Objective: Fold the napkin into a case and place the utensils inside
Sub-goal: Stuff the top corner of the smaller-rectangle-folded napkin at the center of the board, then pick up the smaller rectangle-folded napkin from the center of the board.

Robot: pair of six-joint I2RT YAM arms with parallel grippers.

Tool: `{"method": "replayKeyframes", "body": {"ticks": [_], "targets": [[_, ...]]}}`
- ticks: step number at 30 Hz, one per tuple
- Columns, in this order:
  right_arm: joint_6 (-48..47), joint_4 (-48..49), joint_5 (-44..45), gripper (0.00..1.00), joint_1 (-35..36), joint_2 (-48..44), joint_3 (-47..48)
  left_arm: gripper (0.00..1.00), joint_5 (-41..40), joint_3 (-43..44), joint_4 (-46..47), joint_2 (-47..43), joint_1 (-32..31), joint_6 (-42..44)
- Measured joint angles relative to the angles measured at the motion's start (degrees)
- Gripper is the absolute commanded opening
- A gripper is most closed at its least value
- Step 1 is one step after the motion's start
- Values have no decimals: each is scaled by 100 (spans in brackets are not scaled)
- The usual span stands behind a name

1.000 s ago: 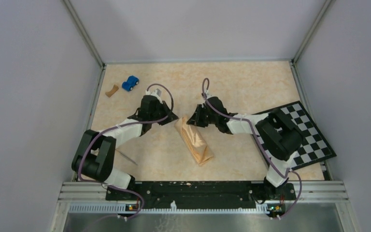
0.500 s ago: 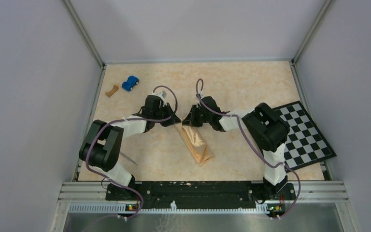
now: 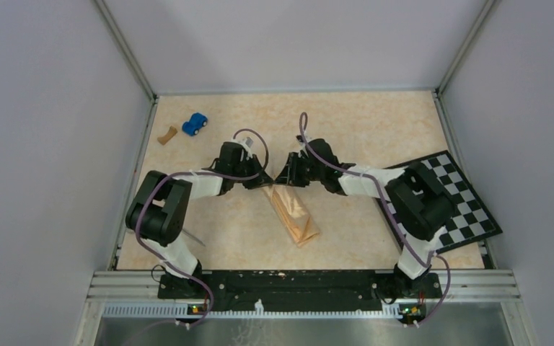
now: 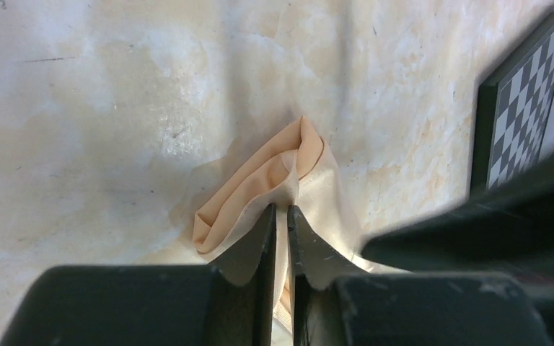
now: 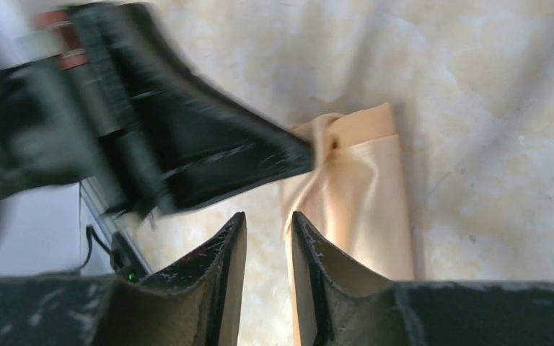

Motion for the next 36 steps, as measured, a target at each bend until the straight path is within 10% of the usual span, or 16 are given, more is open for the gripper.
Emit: {"method": "replayKeyframes", "body": {"ticks": [6,24,36], "targets": [[-501,304,-411,28,-52,-876,-448,10,37,28,37,219,0,33],[1134,3654,-2653,32,-214,326,-2476,2,11,168,28,396,0,94],[695,3093,-2684,33,-210,-634,-3228,1,0,166,44,409,-2,92]]}}
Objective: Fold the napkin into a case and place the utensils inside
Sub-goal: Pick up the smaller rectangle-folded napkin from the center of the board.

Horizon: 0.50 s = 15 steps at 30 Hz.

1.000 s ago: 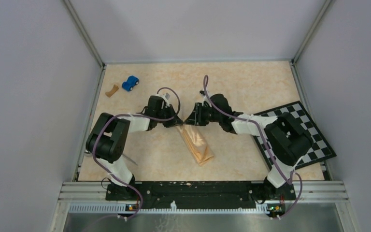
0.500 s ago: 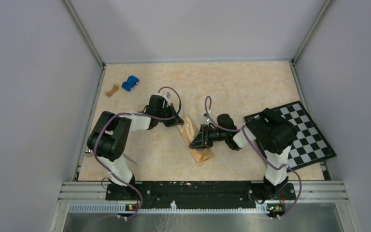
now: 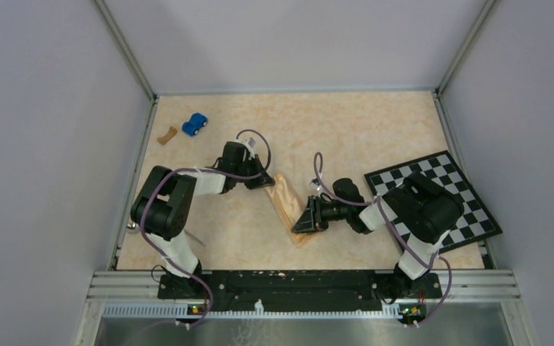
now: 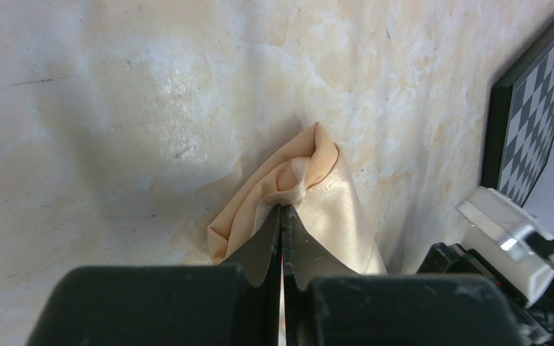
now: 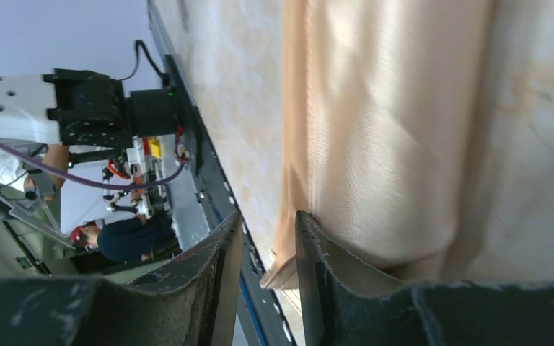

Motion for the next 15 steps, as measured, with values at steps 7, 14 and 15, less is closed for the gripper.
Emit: {"method": "replayKeyframes", "body": {"ticks": [7,14,15], "targets": [[-614,-1207,367,51,164,-376,120,9,15,20,7,15,0,22],[-2350,-4096,2465,64,1421,-1545,1777,41,181,275,-485,-70,-4,332],[-2636,-4398,3067,65,1716,-1598,2039,43,210,289,-590,-149,11,389]]}}
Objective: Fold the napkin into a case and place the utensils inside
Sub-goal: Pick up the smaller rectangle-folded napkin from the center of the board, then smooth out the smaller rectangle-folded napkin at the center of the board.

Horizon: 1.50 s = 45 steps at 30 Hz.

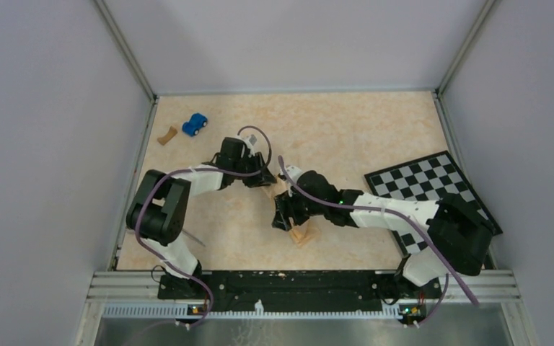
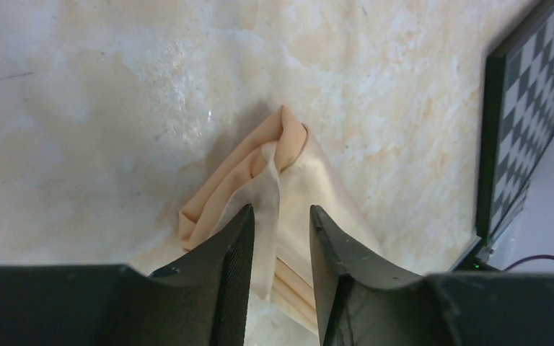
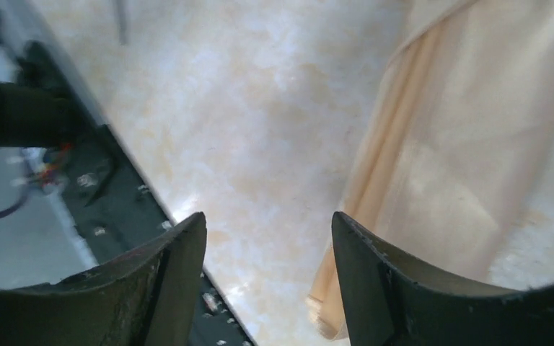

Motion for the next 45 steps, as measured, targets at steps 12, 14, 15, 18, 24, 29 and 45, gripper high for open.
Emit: {"method": "replayKeyframes", "body": {"ticks": [12,14,15,18,24,29,45], "targets": [[-822,-1443,3429,66,1056,1617,1300,57,-11,22,-1091,-2236,1217,111],[-848,-1521,3646,63,1104,1792,1414,56,-74,20,-1224,-2577,1386,186],[-844,-1534,3720,62,1113,1843,1456,56,-74,11,-1263,-2673,1427,208],[-831,-1576,4013,55,1143,2002,1637,57,-68,-181,-1353,-2979,1600,245],[-654,-1622,4498,20,1259,2240,1827,57,-358,-669,-1801,-3674,1794,271],[-529,-1622,4745,0,1327,2345,1884,57,-686,-710,-1980,-4183,1825,348],[1967,1132,-48,0,-243,1115,365,55,-1038,-710,-2487,-4629,1834,579]]}}
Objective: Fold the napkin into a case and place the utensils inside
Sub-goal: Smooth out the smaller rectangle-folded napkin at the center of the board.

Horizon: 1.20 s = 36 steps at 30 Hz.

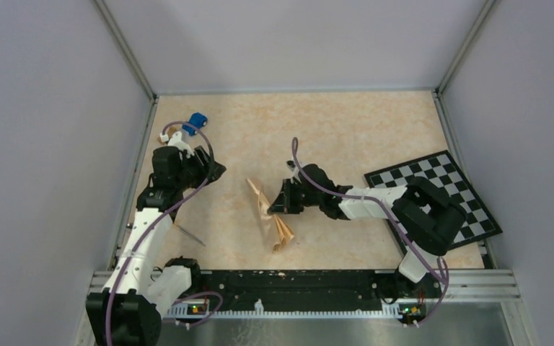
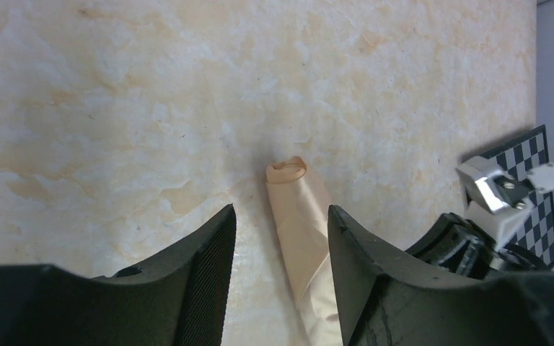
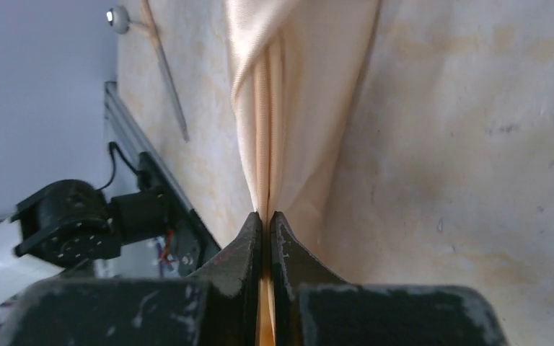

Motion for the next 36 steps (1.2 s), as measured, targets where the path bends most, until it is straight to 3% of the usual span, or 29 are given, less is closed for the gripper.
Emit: {"method": "replayKeyframes", "body": {"ticks": [6,11,14,17,18,20,22,26,28,32,36], "targets": [[1847,2686,-1268,0,-518,549,-1397,54,243,0,-22,-2,0,2],[2699,4398,-1836,0,-940,896,-2074,53,466,0,-26,13,0,-2],[2909,5075,-2114,14,-1349,1027,-2468,54,719,-17,68,127,-2,-22],[2894,5405,-2479,42,-1897,1034,-2848,54,1115,-133,356,352,-63,-68],[2828,5425,-2634,47,-2107,1034,-2933,54,1257,-179,485,461,-120,-92],[2417,5056,-2992,48,-2618,916,-2979,51,1537,-225,769,822,-398,-160],[1569,3727,-3106,51,-3027,409,-2837,47,1718,-219,1121,1338,-898,-243],[-286,651,-2415,50,-3134,-1036,-2074,40,1965,-144,1871,2446,-1941,-535],[-859,-227,-2096,47,-3071,-1631,-1768,38,2050,-85,2199,2885,-2212,-688],[-1421,-1375,-1534,34,-2326,-2323,-1467,34,2218,284,2850,3860,-2382,-992],[-1355,-1661,-1443,17,-1252,-2345,-1622,34,2225,638,3311,4557,-2402,-1174]]}}
